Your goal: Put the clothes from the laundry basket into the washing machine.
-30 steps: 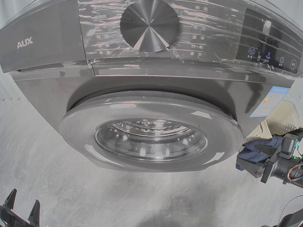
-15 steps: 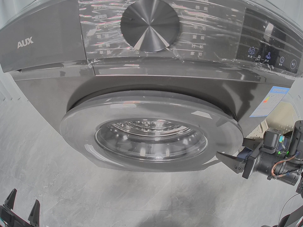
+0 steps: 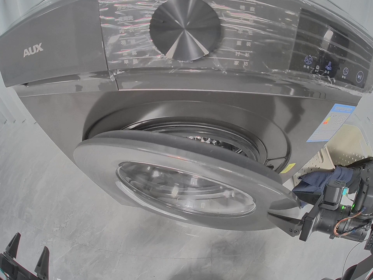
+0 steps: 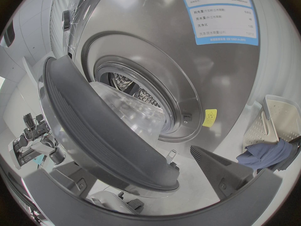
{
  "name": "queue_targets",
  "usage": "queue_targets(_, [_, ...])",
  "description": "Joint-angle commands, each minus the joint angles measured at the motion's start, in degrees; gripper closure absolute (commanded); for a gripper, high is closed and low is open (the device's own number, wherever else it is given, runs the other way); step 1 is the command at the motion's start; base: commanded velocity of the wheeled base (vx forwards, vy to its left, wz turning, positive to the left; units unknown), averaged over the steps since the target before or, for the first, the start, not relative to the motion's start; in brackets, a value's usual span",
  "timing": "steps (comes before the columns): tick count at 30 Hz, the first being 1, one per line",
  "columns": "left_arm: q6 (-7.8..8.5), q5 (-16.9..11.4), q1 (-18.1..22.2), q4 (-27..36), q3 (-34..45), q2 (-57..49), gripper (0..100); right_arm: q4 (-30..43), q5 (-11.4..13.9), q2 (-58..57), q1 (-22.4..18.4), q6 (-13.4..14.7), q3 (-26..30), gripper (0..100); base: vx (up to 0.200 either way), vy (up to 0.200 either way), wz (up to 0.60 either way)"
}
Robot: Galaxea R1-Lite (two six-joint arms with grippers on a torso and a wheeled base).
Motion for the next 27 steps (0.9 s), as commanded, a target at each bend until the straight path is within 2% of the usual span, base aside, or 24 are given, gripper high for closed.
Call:
queue_targets(1, [-0.06, 0.0, 0.0, 0.0, 0.8, -0.8, 0, -0.2, 0.0, -0.8, 0.1, 0.0, -0.1, 0, 0.0, 0.0, 0.0])
queue_targets(11, [-0.06, 0.0, 0.0, 0.0, 0.8, -0.8, 0, 0.0, 0.5, -1.0, 3.8, 0.1, 1.9, 0, 0.0, 0.0, 0.0])
queue_targets(17, [0.02, 0.0, 0.0, 0.0, 0.8, -0.8, 0, 0.0, 0.3, -1.9, 3.6, 0.1, 2.9, 0, 0.0, 0.0, 0.0])
queue_targets(20, [0.11, 0.0, 0.0, 0.0, 0.8, -0.8, 0, -0.2, -0.3, -1.0, 3.0, 0.1, 1.3, 0, 0.0, 0.0, 0.0])
queue_targets(27, [0.02, 0.0, 0.0, 0.0, 0.8, -0.8, 0, -0.7, -0.4, 3.2, 0.9, 0.1, -2.9, 0, -0.2, 0.0, 0.0])
